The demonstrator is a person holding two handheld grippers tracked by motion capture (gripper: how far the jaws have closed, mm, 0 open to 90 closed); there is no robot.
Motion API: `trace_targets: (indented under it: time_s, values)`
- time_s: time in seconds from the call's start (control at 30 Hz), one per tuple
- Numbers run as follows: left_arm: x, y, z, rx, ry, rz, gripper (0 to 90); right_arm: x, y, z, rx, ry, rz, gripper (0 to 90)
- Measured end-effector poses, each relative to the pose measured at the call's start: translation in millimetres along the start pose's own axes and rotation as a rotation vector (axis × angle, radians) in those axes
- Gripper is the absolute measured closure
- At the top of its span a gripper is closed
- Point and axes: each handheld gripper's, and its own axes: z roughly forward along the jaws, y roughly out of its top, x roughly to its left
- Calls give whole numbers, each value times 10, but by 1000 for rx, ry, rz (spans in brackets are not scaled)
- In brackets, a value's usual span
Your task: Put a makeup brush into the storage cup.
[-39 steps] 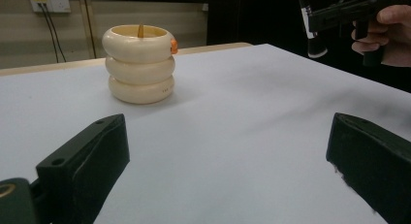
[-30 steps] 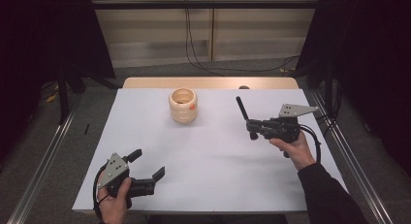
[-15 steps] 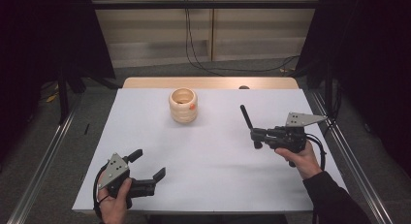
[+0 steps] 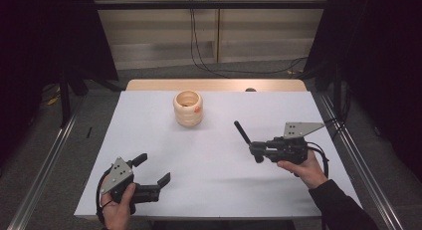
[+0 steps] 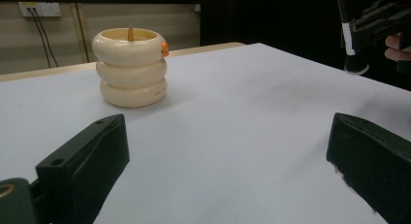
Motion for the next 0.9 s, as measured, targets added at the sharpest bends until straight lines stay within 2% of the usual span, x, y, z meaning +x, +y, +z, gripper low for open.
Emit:
trace_targets:
  time_s: [0.13, 0.47, 0.63, 0.8, 0.9]
  values:
    - [5, -3, 0, -2, -1, -8, 16, 15, 26, 20, 26, 28, -6, 784]
    - [6, -1, 2, 4, -2, 0, 16, 35, 74, 70, 106, 42, -25, 785]
    - [-2, 0, 3, 5, -1, 2, 16, 72, 114, 122, 155, 43, -56, 785]
    - [3, -5, 11, 8, 5, -3, 16, 112, 157, 206, 229, 38, -94, 785]
    - [-4, -4, 17, 8, -3, -3, 16, 108, 211, 233, 258, 49, -112, 785]
